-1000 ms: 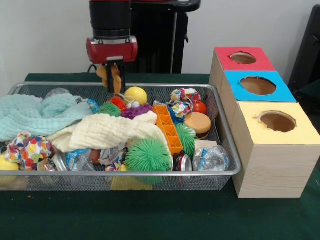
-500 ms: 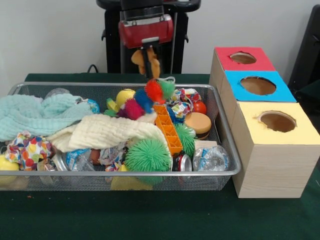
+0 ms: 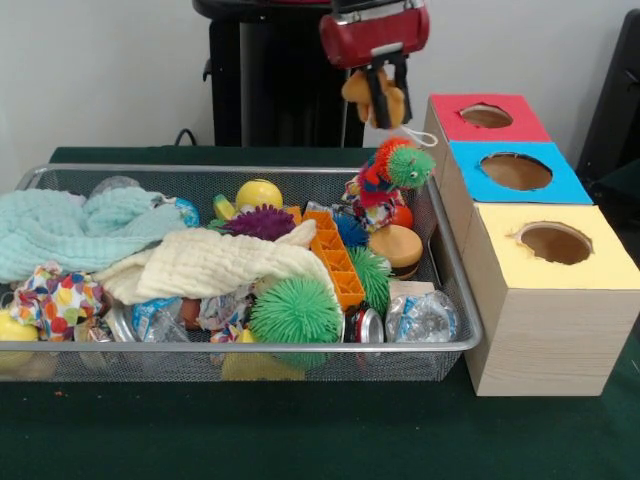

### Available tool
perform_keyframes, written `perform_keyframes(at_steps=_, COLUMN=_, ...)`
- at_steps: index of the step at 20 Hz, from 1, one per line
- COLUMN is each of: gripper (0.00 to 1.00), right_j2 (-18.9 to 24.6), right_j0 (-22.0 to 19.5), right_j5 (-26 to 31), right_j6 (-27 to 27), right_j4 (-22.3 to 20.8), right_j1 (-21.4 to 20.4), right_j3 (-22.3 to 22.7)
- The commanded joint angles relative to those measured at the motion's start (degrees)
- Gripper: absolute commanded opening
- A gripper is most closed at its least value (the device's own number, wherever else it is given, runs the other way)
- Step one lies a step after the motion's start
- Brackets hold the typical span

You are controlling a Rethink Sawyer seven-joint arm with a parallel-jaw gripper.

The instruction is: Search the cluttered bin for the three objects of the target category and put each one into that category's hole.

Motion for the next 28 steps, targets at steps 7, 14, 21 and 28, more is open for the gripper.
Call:
perform_keyframes(at_steps=7, gripper=0.00, right_j2=-7.73, right_j0=12.13, right_j5=-8.25, right_j6=15.64, right_j4=5.88, right_j1=0.05, right_j3=3.48)
perform_keyframes(at_steps=14, gripper=0.00, right_j2=-14.57, right_j0=17.69, right_j5=-17.07, right_j6=15.43, right_j4=6.54, right_j1=6.08, right_j3=3.25)
perform_keyframes(at_steps=21, gripper=0.00, right_j2=-19.44, right_j0=19.79, right_j5=-24.77, right_j6=13.48, right_j4=5.98, right_j1=12.38, right_j3=2.51)
perform_keyframes(at_steps=28, gripper=0.00, right_j2=-22.31, right_j0=20.10, right_j5=-28.90, right_j6=13.27, right_j4=6.31, right_j1=13.98, right_j3=4.10)
